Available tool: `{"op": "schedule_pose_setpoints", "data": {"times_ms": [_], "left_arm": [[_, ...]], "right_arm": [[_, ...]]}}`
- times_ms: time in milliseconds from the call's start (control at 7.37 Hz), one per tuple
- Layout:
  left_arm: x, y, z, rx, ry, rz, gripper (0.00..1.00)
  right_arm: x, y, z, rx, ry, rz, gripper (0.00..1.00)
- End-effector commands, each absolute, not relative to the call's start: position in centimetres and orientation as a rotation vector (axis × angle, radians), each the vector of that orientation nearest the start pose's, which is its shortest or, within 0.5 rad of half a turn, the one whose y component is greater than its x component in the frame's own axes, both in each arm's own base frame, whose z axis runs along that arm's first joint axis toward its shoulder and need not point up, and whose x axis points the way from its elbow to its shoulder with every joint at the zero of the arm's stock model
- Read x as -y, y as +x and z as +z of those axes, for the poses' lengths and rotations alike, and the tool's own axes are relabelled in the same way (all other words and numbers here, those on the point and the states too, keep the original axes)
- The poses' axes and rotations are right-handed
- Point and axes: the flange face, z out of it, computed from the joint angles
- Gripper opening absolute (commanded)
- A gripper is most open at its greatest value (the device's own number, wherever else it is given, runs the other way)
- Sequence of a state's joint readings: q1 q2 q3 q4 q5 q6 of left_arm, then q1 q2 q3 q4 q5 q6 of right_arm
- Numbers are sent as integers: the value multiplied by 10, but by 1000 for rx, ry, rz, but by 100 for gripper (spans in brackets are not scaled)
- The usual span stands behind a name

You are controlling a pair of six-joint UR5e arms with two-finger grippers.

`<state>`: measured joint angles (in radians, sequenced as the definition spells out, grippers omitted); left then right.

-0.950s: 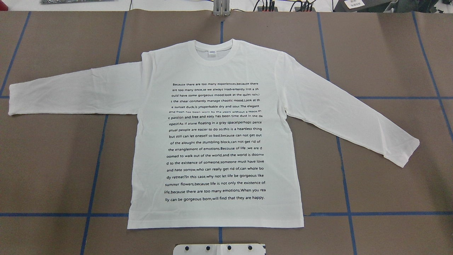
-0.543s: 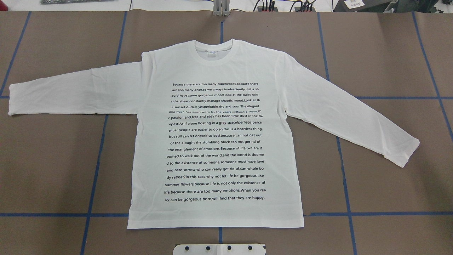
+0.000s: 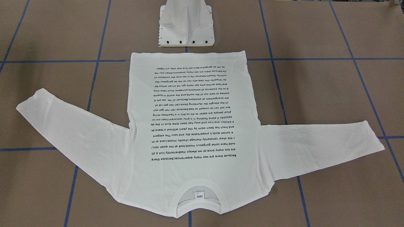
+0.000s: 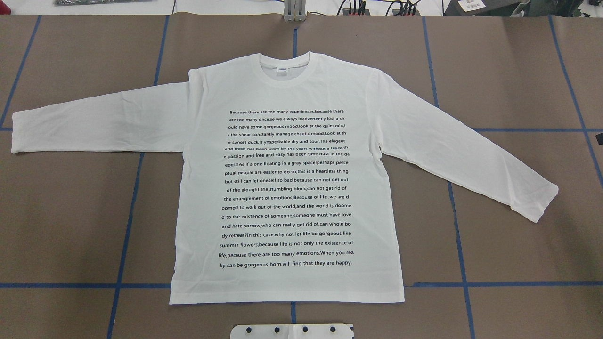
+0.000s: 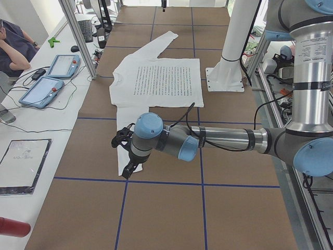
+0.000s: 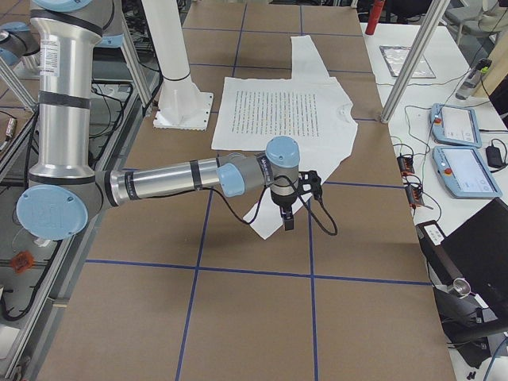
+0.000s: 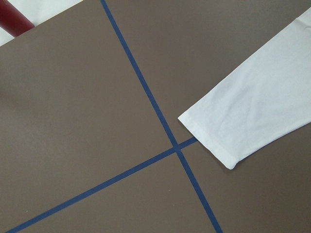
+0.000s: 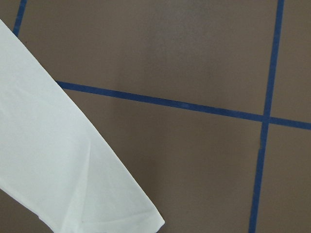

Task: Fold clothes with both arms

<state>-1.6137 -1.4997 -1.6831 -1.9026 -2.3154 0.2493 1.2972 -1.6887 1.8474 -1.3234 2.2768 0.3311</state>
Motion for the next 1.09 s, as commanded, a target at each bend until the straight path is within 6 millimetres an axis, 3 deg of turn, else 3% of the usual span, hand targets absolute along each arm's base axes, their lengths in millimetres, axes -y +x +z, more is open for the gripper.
{"op": "schedule_pose_setpoints", "data": {"times_ms": [0,136,407,543,950], "left_arm": [[478,-86,601,-679,464,335,100],[478,-86,601,-679,464,335,100],[478,-86,603,-680,459,334,100],[478,-86,608,-683,452,332,100],[478,-86,610,-683,449,332,100]], "right_arm": [[431,-131,558,771,195,77,100],[411,-147,564,795,210,106,100],[395,-166,601,852,208,131,99],[391,-165,630,868,223,129,99],[401,-173,655,852,208,135,81]]}}
